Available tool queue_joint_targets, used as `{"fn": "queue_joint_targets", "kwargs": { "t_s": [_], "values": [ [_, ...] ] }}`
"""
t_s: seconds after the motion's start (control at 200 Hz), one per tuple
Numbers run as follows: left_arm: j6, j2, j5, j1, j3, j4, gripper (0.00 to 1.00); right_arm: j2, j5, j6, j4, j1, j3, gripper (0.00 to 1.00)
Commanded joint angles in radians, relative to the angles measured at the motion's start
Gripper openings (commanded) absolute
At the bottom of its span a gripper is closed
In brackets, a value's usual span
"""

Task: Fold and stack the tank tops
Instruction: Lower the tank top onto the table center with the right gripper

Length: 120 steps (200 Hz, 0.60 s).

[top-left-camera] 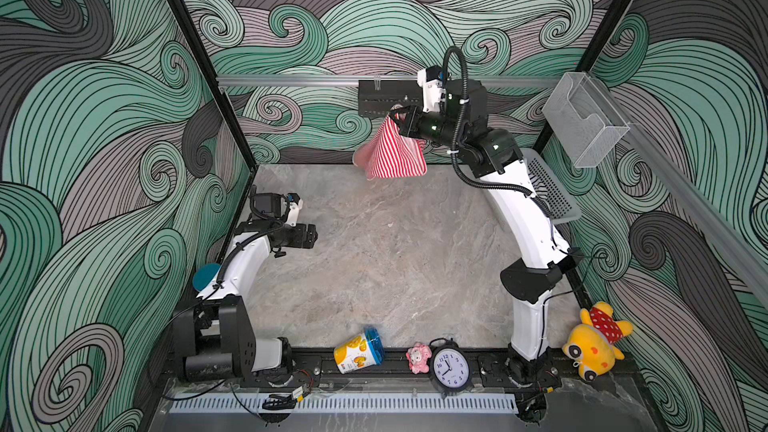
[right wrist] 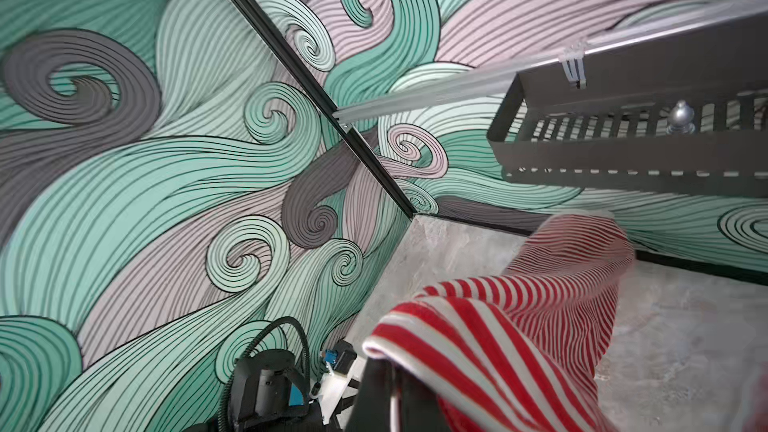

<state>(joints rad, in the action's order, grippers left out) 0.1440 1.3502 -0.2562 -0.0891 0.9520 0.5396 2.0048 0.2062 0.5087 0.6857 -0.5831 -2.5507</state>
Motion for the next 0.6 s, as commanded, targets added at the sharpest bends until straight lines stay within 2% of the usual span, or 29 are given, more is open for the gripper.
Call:
{"fn": "queue_joint_targets", "kwargs": {
  "t_s": [0.0,0.135,0.265,0.42,0.536,0.576,0.596],
  "values": [
    [-0.011,0.009,-0.015,0.005,0.001,0.025,0.93,0.075,-0.073,0.044,0.056,-0.004,0.153,0.00],
    [-0.003,0.021,-0.033,0.006,0.002,0.031,0.93,0.128,-0.076,0.099,0.053,-0.028,0.388,0.00],
    [0.002,0.036,-0.037,0.006,0.009,0.049,0.93,0.150,-0.161,0.110,0.107,-0.061,0.548,0.00],
    [0.018,0.053,-0.057,0.013,0.015,0.057,0.93,0.155,-0.242,0.080,0.165,-0.094,0.654,0.00],
    [0.038,0.064,-0.066,0.040,0.027,0.078,0.93,0.158,-0.206,0.062,0.172,-0.109,0.709,0.00],
    [0.044,0.090,-0.063,0.053,0.029,0.084,0.93,0.158,-0.188,0.059,0.170,-0.114,0.721,0.05],
    [0.047,0.096,-0.061,0.058,0.031,0.087,0.93,0.159,-0.180,0.054,0.171,-0.118,0.727,0.10]
  ]
}}
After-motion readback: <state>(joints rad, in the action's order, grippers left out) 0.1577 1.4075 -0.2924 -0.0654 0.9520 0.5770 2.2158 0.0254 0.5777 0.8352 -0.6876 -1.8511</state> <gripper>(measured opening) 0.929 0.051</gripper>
